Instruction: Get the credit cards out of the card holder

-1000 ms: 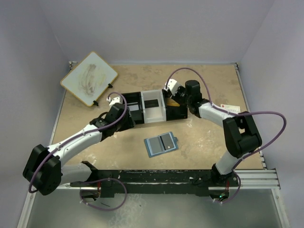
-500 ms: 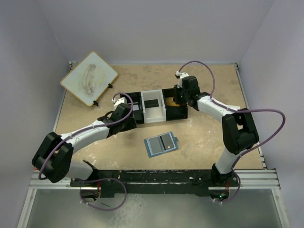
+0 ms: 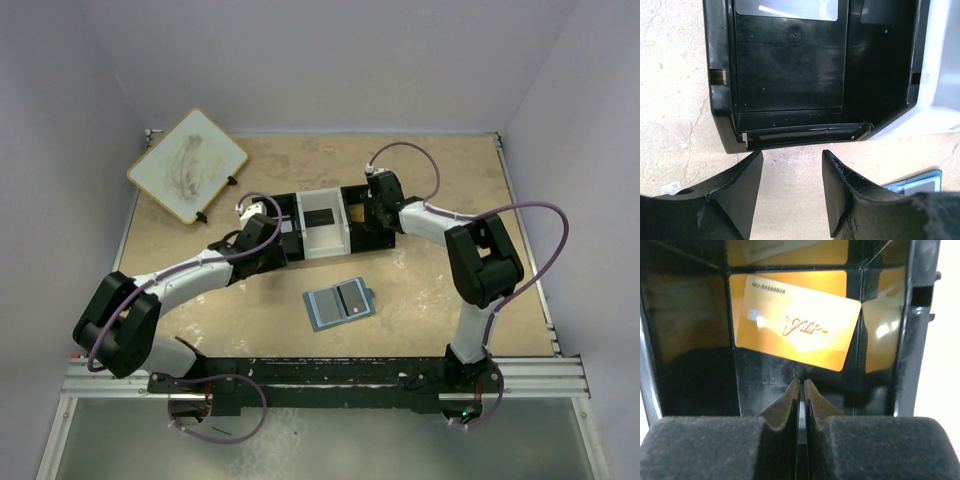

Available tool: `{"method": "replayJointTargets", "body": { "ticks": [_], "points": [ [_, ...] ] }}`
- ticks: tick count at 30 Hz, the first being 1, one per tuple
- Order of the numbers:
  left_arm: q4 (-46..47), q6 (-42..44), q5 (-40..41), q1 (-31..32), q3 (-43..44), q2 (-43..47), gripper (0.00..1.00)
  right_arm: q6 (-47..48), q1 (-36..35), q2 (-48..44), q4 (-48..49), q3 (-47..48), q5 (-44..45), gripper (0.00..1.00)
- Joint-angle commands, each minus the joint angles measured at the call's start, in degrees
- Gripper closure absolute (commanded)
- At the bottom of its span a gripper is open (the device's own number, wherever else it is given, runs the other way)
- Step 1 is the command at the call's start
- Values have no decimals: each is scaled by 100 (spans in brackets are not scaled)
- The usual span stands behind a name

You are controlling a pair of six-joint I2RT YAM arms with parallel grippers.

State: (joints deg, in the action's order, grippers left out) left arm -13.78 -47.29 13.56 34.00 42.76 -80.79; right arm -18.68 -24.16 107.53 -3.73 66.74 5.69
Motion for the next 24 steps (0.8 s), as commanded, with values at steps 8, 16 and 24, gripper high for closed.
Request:
{"method": "replayJointTargets", "body": {
  "ticks": [8,16,24],
  "points": [
    [236,156,174,-164,241,-211,53,-57,-111,479,280,384,712,89],
    [206,176,187,-209,251,-219,53,-31,-351,352,413,318,1146,88],
    [262,159,103,-209,219,-156,53,-141,-533,318,246,451,1302,87]
  ]
}}
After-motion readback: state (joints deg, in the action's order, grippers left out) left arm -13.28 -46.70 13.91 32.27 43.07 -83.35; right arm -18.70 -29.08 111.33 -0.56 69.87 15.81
